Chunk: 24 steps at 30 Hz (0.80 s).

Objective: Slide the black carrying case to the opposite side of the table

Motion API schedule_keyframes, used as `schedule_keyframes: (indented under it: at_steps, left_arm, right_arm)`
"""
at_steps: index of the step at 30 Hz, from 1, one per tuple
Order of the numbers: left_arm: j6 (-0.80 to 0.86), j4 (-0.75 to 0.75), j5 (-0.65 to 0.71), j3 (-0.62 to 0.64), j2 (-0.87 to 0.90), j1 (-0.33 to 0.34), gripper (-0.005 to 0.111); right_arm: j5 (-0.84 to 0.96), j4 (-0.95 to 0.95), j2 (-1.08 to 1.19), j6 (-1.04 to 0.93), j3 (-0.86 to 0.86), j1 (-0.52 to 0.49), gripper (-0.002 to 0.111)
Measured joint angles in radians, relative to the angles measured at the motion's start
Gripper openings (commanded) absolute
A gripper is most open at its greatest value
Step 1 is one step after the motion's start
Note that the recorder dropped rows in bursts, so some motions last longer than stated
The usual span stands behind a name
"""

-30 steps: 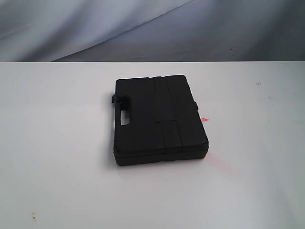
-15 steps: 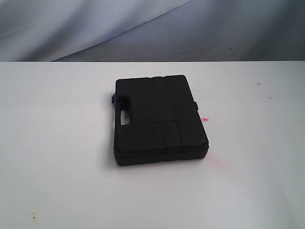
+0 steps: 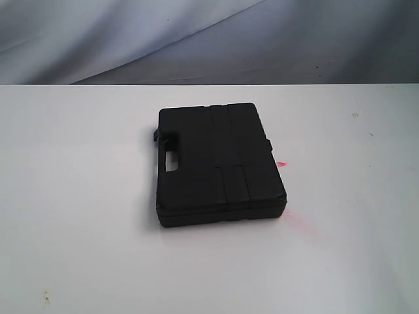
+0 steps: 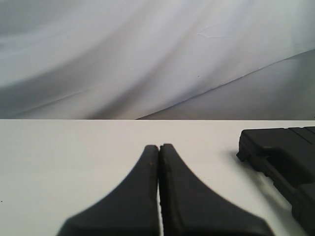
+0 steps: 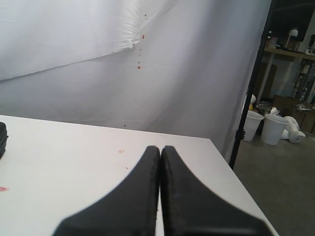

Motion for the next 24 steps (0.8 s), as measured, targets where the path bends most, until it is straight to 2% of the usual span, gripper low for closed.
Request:
schedule_keyframes:
  at_steps: [2,4,8,10,24]
  left_arm:
    - [0.000,0.000,-0.003,0.000,0.000,0.000,0.000]
    - [-0.004,-0.033,-0.080,0.000,0.000,0.000,0.000]
    - [-0.006,-0.095,-0.358,0.000,0.000,0.000,0.000]
    - [-0.019,-0.097,-0.414,0.000,0.000,0.000,0.000]
    - [-0.165,-0.099,-0.436,0.000,0.000,0.000,0.000]
  right_arm:
    - [0.000,0.000,0.000,0.000,0.000,0.000,0.000]
    - [0.000,0.000,0.000,0.000,0.000,0.000,0.000]
    - [0.000,0.000,0.000,0.000,0.000,0.000,0.000]
    - [0.000,0.000,0.000,0.000,0.000,0.000,0.000]
    - [0.000,0.000,0.000,0.000,0.000,0.000,0.000]
